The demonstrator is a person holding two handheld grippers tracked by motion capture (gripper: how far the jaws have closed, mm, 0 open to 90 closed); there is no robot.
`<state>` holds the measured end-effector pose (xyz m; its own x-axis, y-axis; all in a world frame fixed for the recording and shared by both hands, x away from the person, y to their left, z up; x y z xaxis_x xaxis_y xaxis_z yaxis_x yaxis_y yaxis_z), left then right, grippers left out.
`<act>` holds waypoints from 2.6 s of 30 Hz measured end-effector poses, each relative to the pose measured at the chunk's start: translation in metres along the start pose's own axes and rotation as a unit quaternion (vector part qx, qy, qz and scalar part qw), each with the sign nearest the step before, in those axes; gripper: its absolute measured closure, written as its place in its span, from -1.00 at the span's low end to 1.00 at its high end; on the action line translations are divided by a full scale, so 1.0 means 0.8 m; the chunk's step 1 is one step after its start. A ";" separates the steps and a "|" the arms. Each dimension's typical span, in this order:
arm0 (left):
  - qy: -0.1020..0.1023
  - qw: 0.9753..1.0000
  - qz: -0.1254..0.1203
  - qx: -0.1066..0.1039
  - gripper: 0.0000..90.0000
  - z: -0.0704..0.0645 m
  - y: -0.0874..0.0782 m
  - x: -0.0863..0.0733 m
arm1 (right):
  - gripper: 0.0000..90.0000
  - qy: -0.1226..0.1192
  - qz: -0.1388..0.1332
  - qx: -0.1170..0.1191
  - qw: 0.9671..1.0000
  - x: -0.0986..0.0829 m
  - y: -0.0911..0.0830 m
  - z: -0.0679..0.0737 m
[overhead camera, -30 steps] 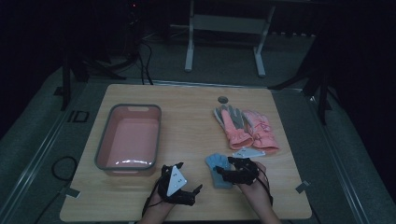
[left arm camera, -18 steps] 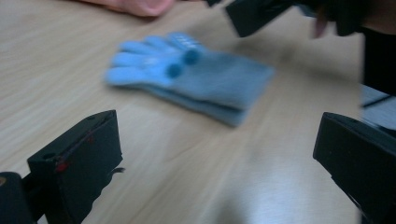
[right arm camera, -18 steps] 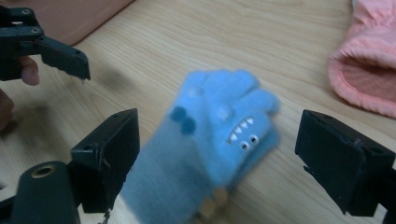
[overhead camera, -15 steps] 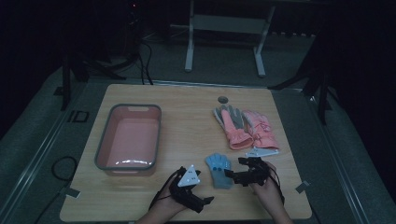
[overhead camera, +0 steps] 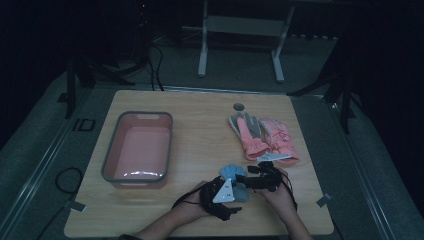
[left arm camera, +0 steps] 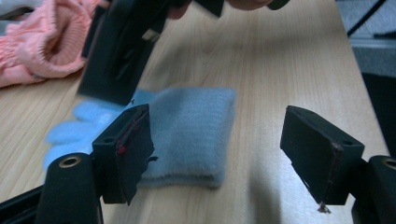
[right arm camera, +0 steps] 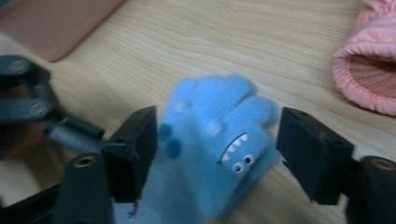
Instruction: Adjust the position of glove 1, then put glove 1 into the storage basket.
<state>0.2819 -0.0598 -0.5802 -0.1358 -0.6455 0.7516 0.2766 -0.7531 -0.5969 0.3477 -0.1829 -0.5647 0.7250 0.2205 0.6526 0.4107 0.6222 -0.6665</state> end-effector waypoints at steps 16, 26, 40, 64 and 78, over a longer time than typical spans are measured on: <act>0.021 0.998 0.049 -0.013 0.28 0.010 0.021 -0.013 | -0.16 -0.035 0.018 -0.054 0.998 -0.013 0.037 -0.008; -0.003 0.999 0.051 -0.017 0.58 0.015 0.020 -0.014 | 0.65 -0.026 0.040 0.000 0.999 -0.013 0.043 0.001; -0.016 0.998 0.059 -0.030 0.72 0.034 -0.005 0.000 | 0.84 0.017 0.034 0.040 0.998 0.004 0.035 0.004; 0.022 0.997 0.069 0.025 0.72 0.086 -0.066 0.043 | 0.86 0.014 -0.035 0.075 0.996 0.086 0.000 0.035; 0.013 0.994 0.081 0.067 0.73 0.123 -0.124 0.032 | 0.86 -0.013 -0.047 0.090 0.995 0.153 0.017 0.079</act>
<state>0.3447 0.0108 -0.4744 -0.1039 -0.7610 0.6404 0.4205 -0.6171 -0.6651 0.4069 -0.0997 -0.4712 0.6724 0.1727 0.7198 0.3686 0.7652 -0.5279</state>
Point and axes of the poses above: each handheld gripper's, and its own axes: y roughly forward along the jaws, x roughly out of its top, z roughly to its left, the point moved 6 cm from there along y, roughly forward along the jaws, and after that the axes turned 8 degrees about y, right-handed, at the moved point
